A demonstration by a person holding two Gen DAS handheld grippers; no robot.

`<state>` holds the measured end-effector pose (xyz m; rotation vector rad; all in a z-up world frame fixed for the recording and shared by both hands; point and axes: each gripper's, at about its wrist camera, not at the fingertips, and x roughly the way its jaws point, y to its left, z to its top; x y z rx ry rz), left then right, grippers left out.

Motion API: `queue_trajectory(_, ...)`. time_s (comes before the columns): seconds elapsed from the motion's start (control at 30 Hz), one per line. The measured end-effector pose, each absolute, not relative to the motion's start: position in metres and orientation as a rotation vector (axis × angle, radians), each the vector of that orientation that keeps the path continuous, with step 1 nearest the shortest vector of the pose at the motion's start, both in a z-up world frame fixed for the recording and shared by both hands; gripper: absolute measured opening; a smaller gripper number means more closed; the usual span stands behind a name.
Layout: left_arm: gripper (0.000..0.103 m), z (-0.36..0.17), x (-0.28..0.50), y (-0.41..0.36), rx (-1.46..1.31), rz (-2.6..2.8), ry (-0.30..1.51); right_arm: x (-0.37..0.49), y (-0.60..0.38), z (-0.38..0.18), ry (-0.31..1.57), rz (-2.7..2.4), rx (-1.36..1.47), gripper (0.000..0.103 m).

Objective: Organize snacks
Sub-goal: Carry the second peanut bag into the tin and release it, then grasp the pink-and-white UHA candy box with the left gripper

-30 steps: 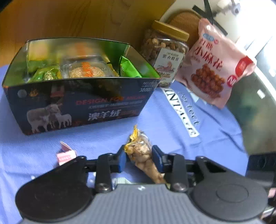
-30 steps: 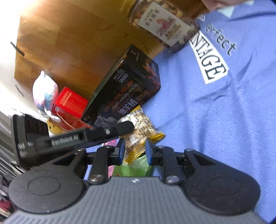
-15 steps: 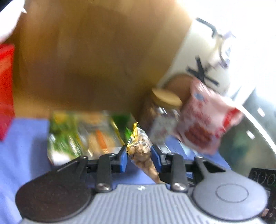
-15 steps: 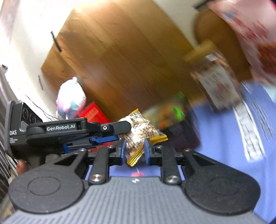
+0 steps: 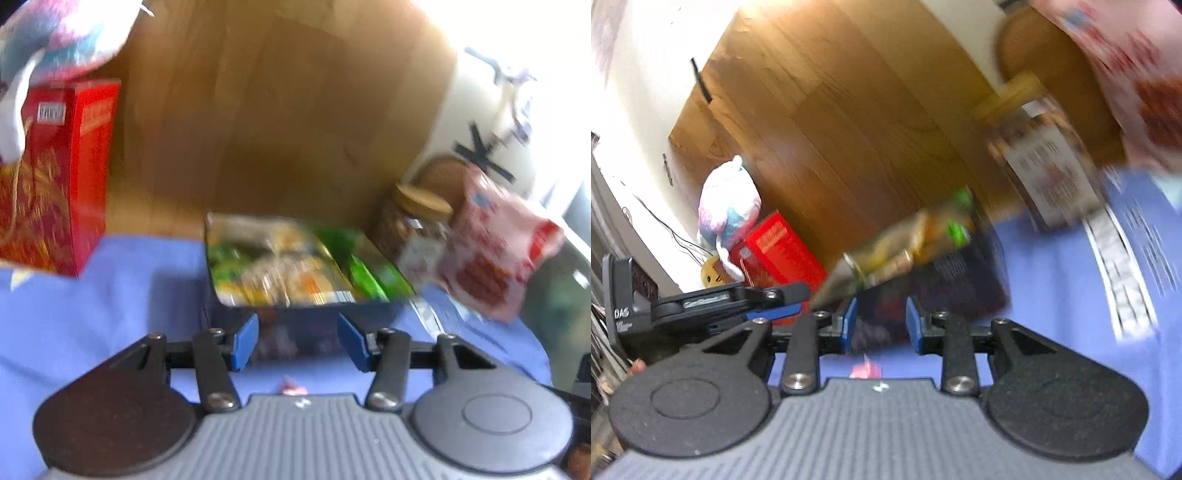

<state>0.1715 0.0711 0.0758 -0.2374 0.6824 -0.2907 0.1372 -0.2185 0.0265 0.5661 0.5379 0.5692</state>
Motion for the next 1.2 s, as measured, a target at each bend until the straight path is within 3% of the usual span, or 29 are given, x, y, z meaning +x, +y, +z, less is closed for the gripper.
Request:
queue_trajectory(0.2, 0.050, 0.055, 0.150, 0.055, -0.175, -0.300, 0.760, 0.085, -0.198, 0.022, 0.549, 0.618, 0.466, 0.033)
queue_trajectory(0.5, 0.049, 0.025, 0.196, 0.032, -0.064, -0.242, 0.827, 0.073, -0.104, -0.002, 0.681, 0.661, 0.058, 0.033)
queue_trajectory(0.53, 0.044, 0.018, 0.202, 0.028, -0.043, -0.228, 0.844, 0.075, -0.103, -0.006, 0.689, 0.666, 0.055, 0.032)
queue_trajectory(0.57, 0.034, 0.011, 0.206, 0.025, -0.026, -0.223, 0.870, 0.075, -0.103, -0.006, 0.675, 0.663, 0.044, 0.026)
queue_trajectory(0.63, 0.027, 0.010, 0.200, 0.024, 0.001, -0.216, 0.866, 0.079, -0.109, -0.005, 0.675, 0.617, 0.041, 0.010)
queue_trajectory(0.83, 0.033, 0.013, 0.157, 0.061, -0.133, -0.203, 0.897, 0.082, -0.144, -0.007, 0.663, 0.516, 0.112, 0.008)
queue_trajectory(0.97, 0.054, 0.019, 0.112, 0.080, -0.164, -0.232, 0.862, 0.072, -0.154, -0.008, 0.638, 0.516, 0.169, 0.014)
queue_trajectory(1.1, 0.056, 0.041, 0.092, 0.108, -0.143, -0.155, 0.764, 0.052, -0.167, -0.002, 0.598, 0.560, 0.219, 0.015)
queue_trajectory(1.2, 0.057, 0.054, 0.102, 0.114, -0.107, -0.135, 0.705, 0.033, -0.165, 0.002, 0.598, 0.650, 0.227, 0.030)
